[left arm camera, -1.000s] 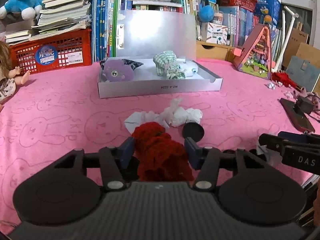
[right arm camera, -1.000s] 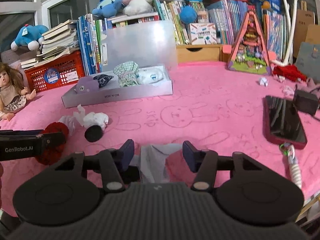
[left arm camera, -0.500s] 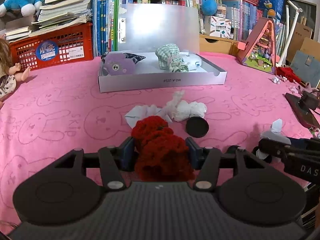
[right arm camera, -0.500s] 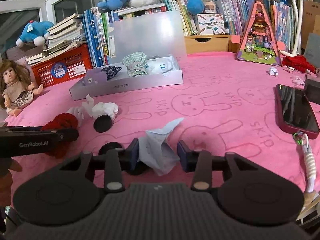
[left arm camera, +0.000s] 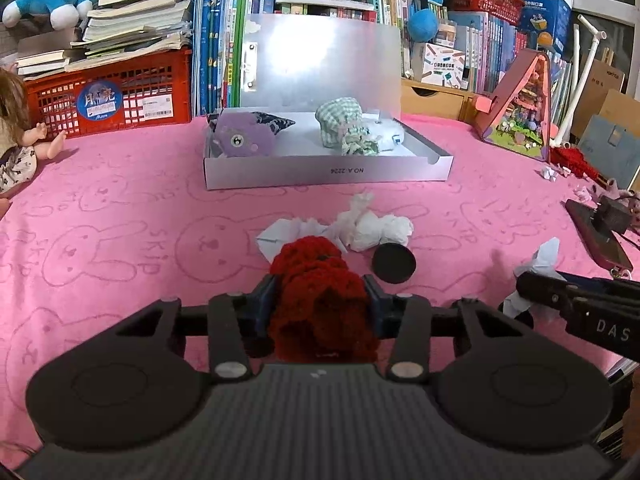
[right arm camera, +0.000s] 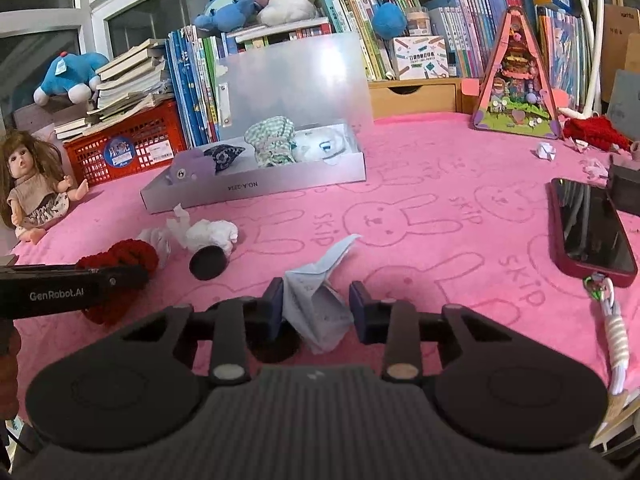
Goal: Organize objects
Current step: 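Grasp the red knitted item with the left tool while the right tool grasps the grey cloth, then carry the red knitted item with the left tool while the right tool carries the grey cloth over the box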
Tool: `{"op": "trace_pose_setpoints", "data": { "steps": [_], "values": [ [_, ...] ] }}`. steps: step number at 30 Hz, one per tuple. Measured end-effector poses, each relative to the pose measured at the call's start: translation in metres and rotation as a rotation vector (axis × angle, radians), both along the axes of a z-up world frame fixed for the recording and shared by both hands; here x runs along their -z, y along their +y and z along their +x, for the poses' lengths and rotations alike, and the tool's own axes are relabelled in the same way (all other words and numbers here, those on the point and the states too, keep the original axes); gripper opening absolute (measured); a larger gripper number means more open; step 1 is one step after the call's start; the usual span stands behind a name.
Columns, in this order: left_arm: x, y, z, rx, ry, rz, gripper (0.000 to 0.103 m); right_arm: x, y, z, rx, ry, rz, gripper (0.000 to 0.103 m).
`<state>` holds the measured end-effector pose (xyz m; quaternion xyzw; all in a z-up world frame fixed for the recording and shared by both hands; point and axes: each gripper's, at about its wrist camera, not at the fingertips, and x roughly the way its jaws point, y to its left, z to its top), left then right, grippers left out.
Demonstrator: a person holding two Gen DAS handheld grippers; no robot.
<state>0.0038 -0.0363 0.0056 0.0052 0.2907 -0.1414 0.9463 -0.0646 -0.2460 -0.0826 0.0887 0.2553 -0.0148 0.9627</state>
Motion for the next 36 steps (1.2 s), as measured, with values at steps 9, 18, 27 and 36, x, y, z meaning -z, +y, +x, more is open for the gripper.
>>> {"op": "trace_pose_setpoints", "data": {
  "steps": [9,18,27,36],
  "values": [
    [-0.013,0.001,-0.004,0.002,-0.034,-0.006,0.05,-0.011,-0.001,0.008,-0.009,-0.039,-0.002,0.039],
    [-0.024,0.007,0.003,-0.017,-0.064,-0.006,0.05,-0.022,0.005,0.025,-0.019,-0.059,-0.021,0.039],
    [-0.037,0.015,0.024,-0.035,-0.071,-0.032,0.05,-0.034,0.004,0.051,-0.009,-0.059,-0.003,0.039],
    [-0.05,0.018,0.055,-0.047,-0.091,-0.046,0.05,-0.051,-0.003,0.079,-0.011,-0.077,0.021,0.039]
  ]
}}
